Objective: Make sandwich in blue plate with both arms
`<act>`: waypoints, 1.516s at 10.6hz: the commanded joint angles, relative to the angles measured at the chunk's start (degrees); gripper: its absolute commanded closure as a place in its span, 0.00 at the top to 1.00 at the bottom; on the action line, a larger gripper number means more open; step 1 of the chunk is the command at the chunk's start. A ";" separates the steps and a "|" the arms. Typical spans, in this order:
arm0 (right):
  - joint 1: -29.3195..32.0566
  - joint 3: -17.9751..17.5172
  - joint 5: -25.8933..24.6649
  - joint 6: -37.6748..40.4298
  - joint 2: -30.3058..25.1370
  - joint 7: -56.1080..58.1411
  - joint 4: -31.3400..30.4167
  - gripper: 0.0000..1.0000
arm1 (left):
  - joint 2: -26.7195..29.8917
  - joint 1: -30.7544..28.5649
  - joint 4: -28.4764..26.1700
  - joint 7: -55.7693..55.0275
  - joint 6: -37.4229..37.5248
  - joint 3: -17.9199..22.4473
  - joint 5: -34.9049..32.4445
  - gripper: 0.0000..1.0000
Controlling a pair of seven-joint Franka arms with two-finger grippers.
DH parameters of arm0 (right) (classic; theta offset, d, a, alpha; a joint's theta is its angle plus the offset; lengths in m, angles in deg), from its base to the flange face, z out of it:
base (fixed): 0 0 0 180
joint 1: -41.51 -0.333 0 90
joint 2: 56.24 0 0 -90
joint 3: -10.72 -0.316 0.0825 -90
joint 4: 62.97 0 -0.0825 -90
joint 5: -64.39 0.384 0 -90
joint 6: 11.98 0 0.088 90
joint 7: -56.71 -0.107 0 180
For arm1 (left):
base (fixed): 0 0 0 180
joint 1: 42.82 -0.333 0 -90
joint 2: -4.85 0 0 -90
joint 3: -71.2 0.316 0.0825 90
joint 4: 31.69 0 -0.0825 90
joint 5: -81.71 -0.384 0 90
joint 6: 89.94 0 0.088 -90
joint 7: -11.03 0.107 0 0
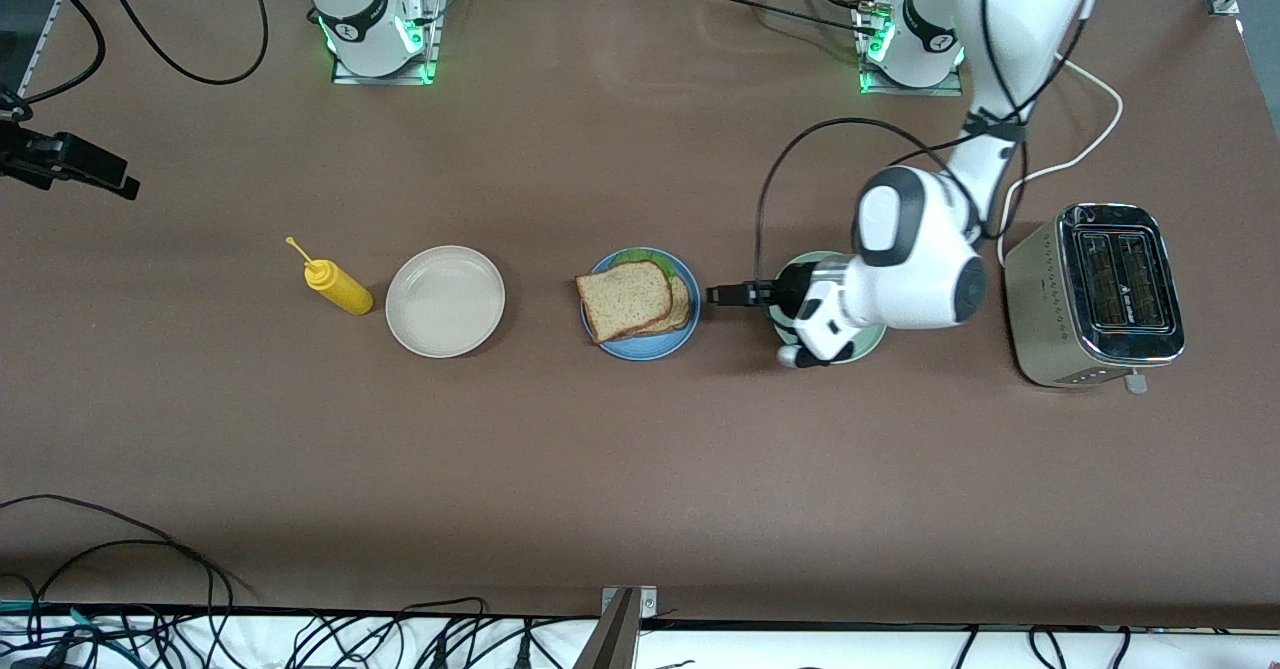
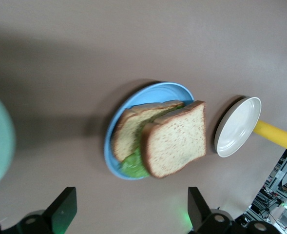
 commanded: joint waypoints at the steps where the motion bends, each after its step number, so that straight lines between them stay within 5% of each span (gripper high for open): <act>1: 0.23 -0.28 -0.65 1.02 0.50 -0.21 1.47 1.00 | 5.18 0.17 -1.65 2.00 8.49 8.62 -6.45 1.00; 3: 0.32 -0.28 -0.66 1.02 0.50 -0.21 1.47 1.00 | 7.47 -0.88 -0.69 2.26 12.00 11.10 -16.65 1.00; 11: 0.23 -0.45 -0.66 1.55 0.41 -0.21 1.47 1.00 | 16.79 -6.51 -0.34 12.96 13.43 13.48 -38.73 1.00; 16: 0.23 -0.28 -0.66 1.38 0.41 -0.13 1.56 1.00 | 19.26 -8.97 8.17 19.66 18.07 12.34 -45.43 1.00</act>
